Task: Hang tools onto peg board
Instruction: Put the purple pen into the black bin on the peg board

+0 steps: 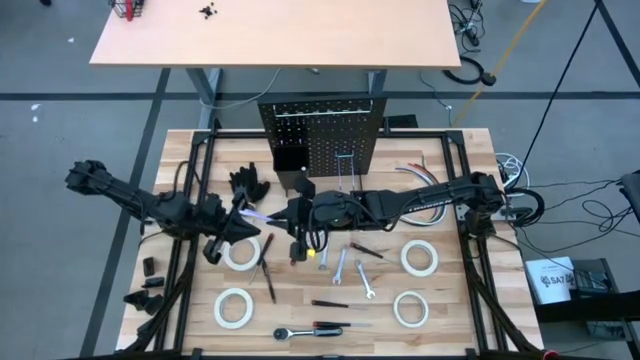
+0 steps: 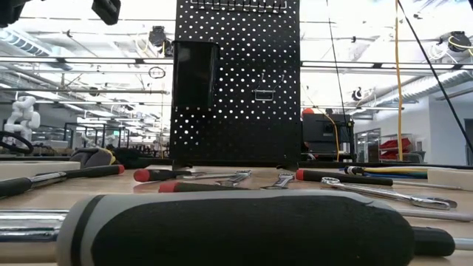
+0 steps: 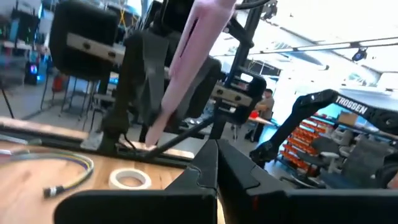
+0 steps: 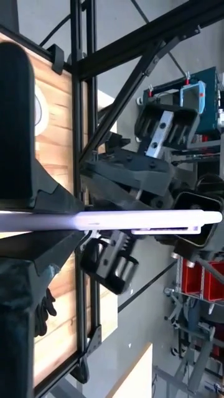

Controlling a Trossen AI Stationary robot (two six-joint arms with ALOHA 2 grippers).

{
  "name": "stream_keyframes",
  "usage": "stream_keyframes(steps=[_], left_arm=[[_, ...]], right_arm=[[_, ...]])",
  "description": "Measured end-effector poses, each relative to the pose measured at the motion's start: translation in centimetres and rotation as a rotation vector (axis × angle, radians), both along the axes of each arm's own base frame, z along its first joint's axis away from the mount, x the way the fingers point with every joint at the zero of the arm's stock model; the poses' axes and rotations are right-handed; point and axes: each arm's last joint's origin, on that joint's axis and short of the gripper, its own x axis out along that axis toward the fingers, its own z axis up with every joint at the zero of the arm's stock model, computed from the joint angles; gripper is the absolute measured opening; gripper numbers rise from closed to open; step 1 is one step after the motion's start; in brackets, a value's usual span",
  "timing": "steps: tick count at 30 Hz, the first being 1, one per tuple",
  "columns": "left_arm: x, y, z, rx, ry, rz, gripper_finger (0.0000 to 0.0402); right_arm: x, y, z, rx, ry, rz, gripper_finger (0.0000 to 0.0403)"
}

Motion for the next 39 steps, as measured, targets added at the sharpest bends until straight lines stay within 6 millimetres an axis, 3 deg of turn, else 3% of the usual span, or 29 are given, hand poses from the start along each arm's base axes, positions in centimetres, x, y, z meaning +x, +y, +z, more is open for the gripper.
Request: stream_keyframes(steps=[11, 39], left_arm=[[-2.0, 1.0, 1.3, -0.003, -0.095, 0.088, 0.0001], [-2.1, 1.1, 1.8, -0.018, -0.147, 0.122, 0.0001]], right_arm=[[0.0, 0.0, 0.0, 0.001, 0.001, 0.001, 0.0027], [0.0, -0.1, 0.0, 0.005, 0.002, -0.002, 0.0028]])
